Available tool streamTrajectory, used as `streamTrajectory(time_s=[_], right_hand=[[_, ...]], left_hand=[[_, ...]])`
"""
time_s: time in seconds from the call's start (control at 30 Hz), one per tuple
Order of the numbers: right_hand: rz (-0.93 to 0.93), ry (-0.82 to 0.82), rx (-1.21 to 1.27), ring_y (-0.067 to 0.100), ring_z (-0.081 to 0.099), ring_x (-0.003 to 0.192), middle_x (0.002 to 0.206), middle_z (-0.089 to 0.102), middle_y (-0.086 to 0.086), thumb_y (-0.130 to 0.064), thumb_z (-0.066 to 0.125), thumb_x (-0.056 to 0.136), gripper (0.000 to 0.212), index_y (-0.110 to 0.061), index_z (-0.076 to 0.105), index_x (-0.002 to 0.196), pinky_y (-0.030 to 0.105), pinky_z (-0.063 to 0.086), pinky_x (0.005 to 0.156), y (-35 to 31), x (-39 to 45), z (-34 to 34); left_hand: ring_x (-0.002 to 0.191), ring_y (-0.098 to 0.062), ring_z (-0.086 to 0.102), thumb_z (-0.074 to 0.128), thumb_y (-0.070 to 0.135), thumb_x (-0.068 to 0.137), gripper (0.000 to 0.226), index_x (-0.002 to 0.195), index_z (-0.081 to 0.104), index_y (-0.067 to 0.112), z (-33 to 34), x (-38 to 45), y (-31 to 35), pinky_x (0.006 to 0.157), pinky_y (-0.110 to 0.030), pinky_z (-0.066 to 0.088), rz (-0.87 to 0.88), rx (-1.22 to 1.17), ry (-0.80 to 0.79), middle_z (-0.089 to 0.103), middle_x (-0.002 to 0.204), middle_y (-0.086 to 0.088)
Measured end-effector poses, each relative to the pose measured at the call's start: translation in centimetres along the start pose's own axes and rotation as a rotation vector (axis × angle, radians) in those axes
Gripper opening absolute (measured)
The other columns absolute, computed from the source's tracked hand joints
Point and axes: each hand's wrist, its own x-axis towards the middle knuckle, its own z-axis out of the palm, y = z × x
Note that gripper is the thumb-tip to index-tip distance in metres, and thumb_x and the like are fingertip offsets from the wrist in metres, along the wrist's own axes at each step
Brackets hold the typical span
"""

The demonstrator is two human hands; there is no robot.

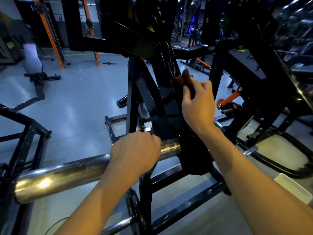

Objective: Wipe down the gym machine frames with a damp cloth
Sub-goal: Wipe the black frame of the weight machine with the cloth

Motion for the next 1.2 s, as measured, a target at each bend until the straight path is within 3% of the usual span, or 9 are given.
streamTrajectory(time_s=[0.1,0.2,0.37,0.53,0.7,0.9,0.97,1.07,1.2], right_hand=[[-0.136,-0.023,0.005,0.017,0.057,0.094,0.115,0.046,-0.008,-0.035,0.052,0.107,0.038,-0.03,0.056,0.145,0.028,0.051,0.064,-1.7,0.0,0.7],[-0.242,-0.078,-0.014,0.016,0.056,0.095,0.118,0.047,-0.006,-0.032,0.053,0.107,0.04,-0.027,0.054,0.147,0.025,0.049,0.066,-0.1,-2.5,-0.9],[-0.035,-0.012,0.002,0.012,0.056,0.085,0.113,0.046,-0.005,-0.034,0.053,0.107,0.037,-0.027,0.058,0.143,0.02,0.044,0.06,-1.0,2.2,0.7],[-0.249,-0.082,-0.026,0.012,0.053,0.094,0.115,0.042,-0.011,-0.033,0.052,0.108,0.039,-0.028,0.055,0.147,0.013,0.039,0.065,-0.6,-0.2,-0.1],[-0.032,-0.023,-0.015,0.013,0.053,0.08,0.113,0.046,-0.004,-0.033,0.052,0.108,0.036,-0.025,0.059,0.142,0.019,0.039,0.059,-0.1,3.1,0.4],[-0.256,-0.091,-0.038,0.012,0.052,0.091,0.114,0.042,-0.01,-0.033,0.052,0.108,0.038,-0.026,0.056,0.145,0.016,0.039,0.065,-0.4,0.0,0.0],[-0.192,-0.072,-0.039,0.01,0.05,0.082,0.113,0.043,-0.007,-0.033,0.052,0.108,0.038,-0.024,0.056,0.145,0.013,0.037,0.06,0.5,0.4,-0.4],[-0.042,-0.019,-0.01,0.014,0.055,0.085,0.113,0.046,-0.004,-0.034,0.051,0.108,0.037,-0.027,0.059,0.143,0.028,0.051,0.064,-0.9,4.4,1.0],[-0.198,-0.06,0.025,0.012,0.054,0.093,0.114,0.046,-0.007,-0.034,0.053,0.107,0.039,-0.029,0.057,0.146,0.02,0.045,0.067,-1.8,3.4,1.3]], left_hand=[[0.074,-0.022,0.06,0.032,0.024,0.107,0.019,0.091,0.041,0.026,0.0,-0.1,-0.3,0.071,-0.041,0.059,-0.004,-0.017,0.006,0.055,0.079,-0.001],[0.069,-0.021,0.054,0.036,0.017,0.105,0.011,0.1,0.043,0.024,0.2,0.0,-0.2,0.063,-0.037,0.054,0.036,0.046,0.013,0.05,0.078,-0.001],[0.081,-0.027,0.063,0.038,0.014,0.105,0.022,0.122,0.05,0.021,0.4,0.1,-0.2,0.072,-0.043,0.061,0.079,0.136,0.0,0.046,0.079,-0.002],[0.078,-0.026,0.061,0.04,0.014,0.103,0.019,0.115,0.05,0.025,0.4,0.2,-0.4,0.07,-0.041,0.059,0.069,0.087,0.005,0.054,0.084,-0.002],[0.083,-0.027,0.064,0.04,0.015,0.105,0.018,0.111,0.054,0.024,0.7,0.3,-0.3,0.075,-0.044,0.061,0.037,0.075,0.015,0.058,0.087,-0.004],[0.076,-0.025,0.062,0.042,0.012,0.102,0.013,0.099,0.042,0.025,0.6,0.3,-0.4,0.069,-0.042,0.06,0.071,0.091,0.013,0.057,0.084,-0.003],[0.075,-0.026,0.061,0.043,0.009,0.101,0.018,0.097,0.033,0.024,0.7,0.3,-0.4,0.067,-0.042,0.059,0.087,0.109,0.009,0.056,0.084,-0.004],[0.078,-0.026,0.062,0.042,0.013,0.103,0.018,0.095,0.032,0.025,0.6,0.2,-0.3,0.069,-0.042,0.06,0.06,0.094,0.009,0.055,0.085,-0.004],[0.077,-0.024,0.062,0.039,0.015,0.104,0.018,0.09,0.032,0.025,0.4,0.1,-0.3,0.072,-0.042,0.061,0.047,0.068,0.006,0.057,0.084,-0.003]])
